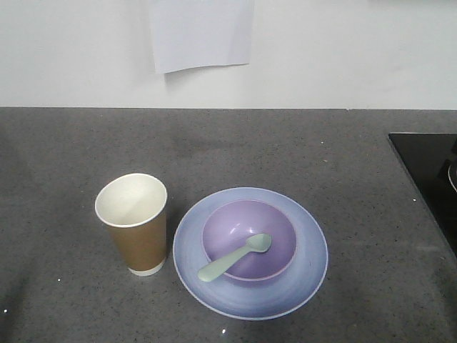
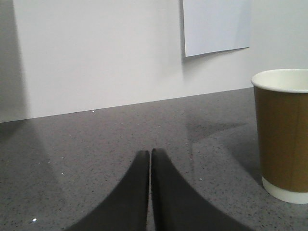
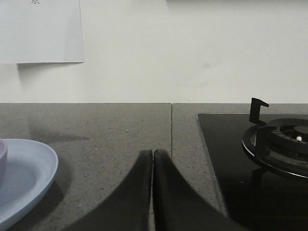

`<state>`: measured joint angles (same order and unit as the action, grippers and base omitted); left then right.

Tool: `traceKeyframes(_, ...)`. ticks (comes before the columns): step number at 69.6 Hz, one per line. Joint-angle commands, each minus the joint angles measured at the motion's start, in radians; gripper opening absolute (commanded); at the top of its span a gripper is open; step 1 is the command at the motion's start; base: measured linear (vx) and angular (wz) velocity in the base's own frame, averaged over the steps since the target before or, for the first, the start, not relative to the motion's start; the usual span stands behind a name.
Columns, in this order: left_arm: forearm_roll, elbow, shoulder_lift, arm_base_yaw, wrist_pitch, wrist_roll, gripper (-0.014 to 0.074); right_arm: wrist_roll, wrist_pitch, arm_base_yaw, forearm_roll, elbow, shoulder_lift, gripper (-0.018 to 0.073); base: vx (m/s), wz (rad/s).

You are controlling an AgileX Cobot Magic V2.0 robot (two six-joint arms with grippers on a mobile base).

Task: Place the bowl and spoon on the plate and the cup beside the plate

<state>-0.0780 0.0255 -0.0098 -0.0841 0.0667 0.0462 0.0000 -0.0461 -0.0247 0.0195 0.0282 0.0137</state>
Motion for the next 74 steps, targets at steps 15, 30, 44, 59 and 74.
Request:
traceKeyframes(15, 0.003, -0.008, -0.015, 0.003, -0.078, 0.011, -0.0006, 0.008, 0.077, 0.011, -0.001, 0.004, 0.005, -0.0011, 0.00, 0.00)
traceKeyframes(30, 0.003, -0.008, -0.015, 0.003, -0.078, 0.011, -0.0006, 0.008, 0.077, 0.011, -0.001, 0.003, 0.005, -0.0011, 0.00, 0.00)
traceKeyframes(44, 0.003, -0.008, -0.015, 0.003, -0.078, 0.011, -0.0006, 0.008, 0.077, 0.011, -0.001, 0.003, 0.005, -0.0011, 0.00, 0.00)
traceKeyframes(59, 0.003, -0.008, -0.015, 0.003, -0.078, 0.011, -0.0006, 0.008, 0.077, 0.011, -0.001, 0.003, 0.005, -0.0011, 0.00, 0.00)
traceKeyframes(74, 0.003, -0.008, -0.015, 0.003, -0.078, 0.011, -0.0006, 0.008, 0.077, 0.011, -0.001, 0.003, 0.005, -0.0010, 0.00, 0.00)
